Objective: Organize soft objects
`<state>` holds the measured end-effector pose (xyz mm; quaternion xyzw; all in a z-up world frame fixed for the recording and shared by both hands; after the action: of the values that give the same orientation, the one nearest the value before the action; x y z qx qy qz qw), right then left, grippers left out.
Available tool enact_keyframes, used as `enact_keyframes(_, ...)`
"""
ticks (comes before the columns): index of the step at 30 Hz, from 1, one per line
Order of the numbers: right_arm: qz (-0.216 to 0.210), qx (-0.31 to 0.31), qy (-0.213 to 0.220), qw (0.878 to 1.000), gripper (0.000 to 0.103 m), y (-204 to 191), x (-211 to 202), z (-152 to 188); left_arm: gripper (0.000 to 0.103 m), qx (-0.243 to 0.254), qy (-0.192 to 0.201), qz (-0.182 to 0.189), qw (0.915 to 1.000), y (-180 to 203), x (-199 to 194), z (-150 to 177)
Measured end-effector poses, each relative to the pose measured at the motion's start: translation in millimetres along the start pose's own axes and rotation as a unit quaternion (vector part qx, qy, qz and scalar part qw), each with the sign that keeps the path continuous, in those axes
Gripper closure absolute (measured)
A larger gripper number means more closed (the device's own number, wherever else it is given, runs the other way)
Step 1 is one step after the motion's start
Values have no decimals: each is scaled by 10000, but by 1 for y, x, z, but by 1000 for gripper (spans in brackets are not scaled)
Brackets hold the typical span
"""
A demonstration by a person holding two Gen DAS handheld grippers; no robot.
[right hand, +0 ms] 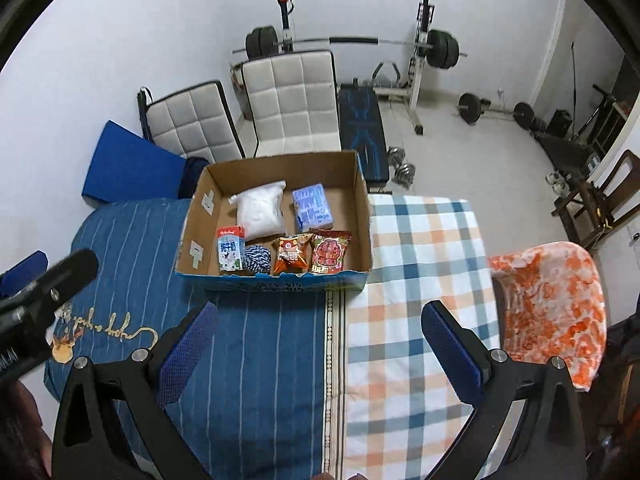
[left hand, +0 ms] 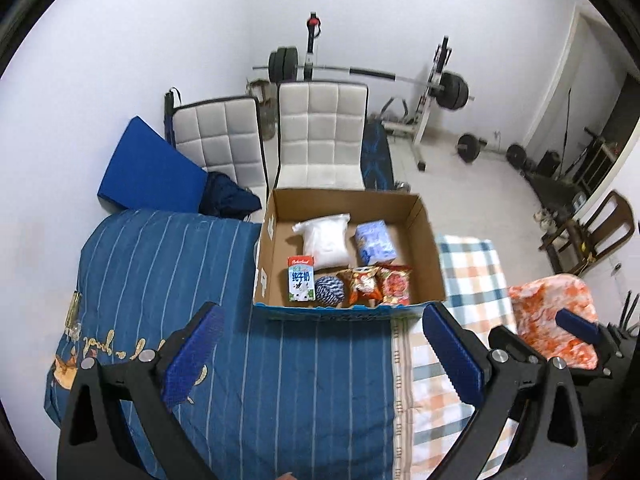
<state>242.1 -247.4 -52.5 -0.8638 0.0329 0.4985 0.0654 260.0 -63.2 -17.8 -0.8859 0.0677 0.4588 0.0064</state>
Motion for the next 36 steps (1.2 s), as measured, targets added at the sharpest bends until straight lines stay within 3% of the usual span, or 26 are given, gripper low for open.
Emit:
enact_keyframes(3,6,-66,133,9999,0,-1,-28,7,1,-100,119,60,9999,-3,-21,3)
enact_keyframes(7,-103,-231,141,9996,0,-7,-58,16,1,-7,228,-141,9996,-3,-43,5)
enact_keyframes(14,-73,-290,161,9994,0,-7,-77,23,1,49,364,-238,9990,-2,-68,11)
enact_keyframes(26,242,-119,711,9971,0,3,-84,-13,0,133,437,-436,9980,5,-56,6)
enact_keyframes(36,277,-72,759,9967,0,8,-86,-22,0,117,507,-505,9974,7,-55,6)
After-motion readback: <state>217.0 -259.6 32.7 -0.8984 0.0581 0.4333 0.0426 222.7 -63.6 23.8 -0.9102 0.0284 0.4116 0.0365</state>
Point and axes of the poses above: each gripper's, at about its wrist camera, not at the fingertips, and x roughly the way its jaws point, y to its right, z to its underside, the point moved 3 cm from there along x, roughly the way its jaws point, and after that the axes turned 4 degrees about x, right-handed, at the moved point
